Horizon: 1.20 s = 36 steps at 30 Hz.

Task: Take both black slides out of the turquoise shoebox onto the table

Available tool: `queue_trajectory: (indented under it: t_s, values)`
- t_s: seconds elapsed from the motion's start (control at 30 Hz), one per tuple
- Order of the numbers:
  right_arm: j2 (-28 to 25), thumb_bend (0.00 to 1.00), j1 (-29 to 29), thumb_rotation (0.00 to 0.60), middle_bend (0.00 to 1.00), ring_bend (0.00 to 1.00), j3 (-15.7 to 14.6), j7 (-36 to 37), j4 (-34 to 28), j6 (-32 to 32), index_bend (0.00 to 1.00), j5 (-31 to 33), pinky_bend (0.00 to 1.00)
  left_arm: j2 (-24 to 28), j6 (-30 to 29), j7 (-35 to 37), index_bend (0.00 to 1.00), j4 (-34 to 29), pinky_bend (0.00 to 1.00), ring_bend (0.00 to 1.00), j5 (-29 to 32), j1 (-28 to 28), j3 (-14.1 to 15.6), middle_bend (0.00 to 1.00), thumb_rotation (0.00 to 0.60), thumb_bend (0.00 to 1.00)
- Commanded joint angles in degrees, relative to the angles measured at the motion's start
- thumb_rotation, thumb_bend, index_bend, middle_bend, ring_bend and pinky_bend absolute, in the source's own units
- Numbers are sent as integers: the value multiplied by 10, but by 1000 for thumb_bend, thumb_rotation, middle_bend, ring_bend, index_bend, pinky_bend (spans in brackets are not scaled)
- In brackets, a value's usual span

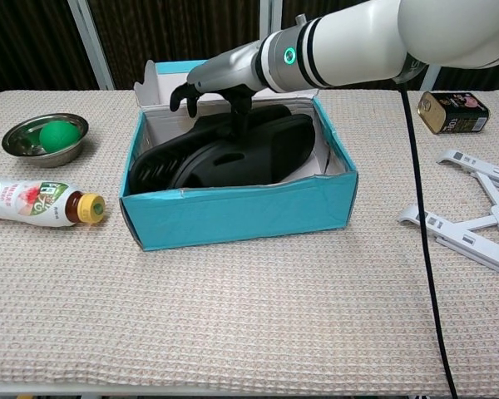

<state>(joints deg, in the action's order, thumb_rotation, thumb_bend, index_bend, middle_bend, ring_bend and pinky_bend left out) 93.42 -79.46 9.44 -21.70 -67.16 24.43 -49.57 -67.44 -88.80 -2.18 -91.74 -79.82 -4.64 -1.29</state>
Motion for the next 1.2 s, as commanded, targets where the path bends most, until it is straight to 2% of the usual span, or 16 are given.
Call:
queue_trajectory:
  t_s: [0.03, 0.23, 0.37, 0.53, 0.6, 1.0, 1.2]
  values:
    - [11, 228, -13, 600, 172, 0, -10, -7, 11, -1, 108, 11, 72, 0, 2, 1, 175, 1, 107, 0, 1, 0, 0, 135, 600, 0]
    - [26, 238, -36, 600, 275, 0, -27, -15, 24, -3, 202, 46, 72, -3, 2, 9, 175, 6, 107, 0, 1, -2, 0, 135, 600, 0]
    - [12, 229, -39, 600, 329, 0, -31, -5, 10, -4, 259, 66, 80, -4, 3, 16, 175, 11, 107, 0, 4, -5, 1, 135, 600, 0]
    - [-7, 43, -36, 600, 320, 0, -29, 10, -14, 11, 262, 70, 80, -7, 7, 20, 176, 16, 107, 0, 4, -4, 0, 135, 600, 0]
    - [-7, 6, -38, 600, 317, 0, -28, 14, -14, 11, 263, 73, 80, -9, 9, 20, 177, 16, 107, 0, 4, -3, 0, 135, 600, 0]
    - [7, 0, -65, 600, 321, 0, -26, 45, 27, -20, 280, 106, 80, -10, 11, 23, 183, 18, 107, 0, 9, -6, 0, 135, 600, 0]
    - [20, 0, -86, 600, 344, 0, -57, 34, 45, -30, 305, 119, 80, -12, 11, 23, 183, 18, 107, 0, 9, -6, -2, 135, 600, 0]
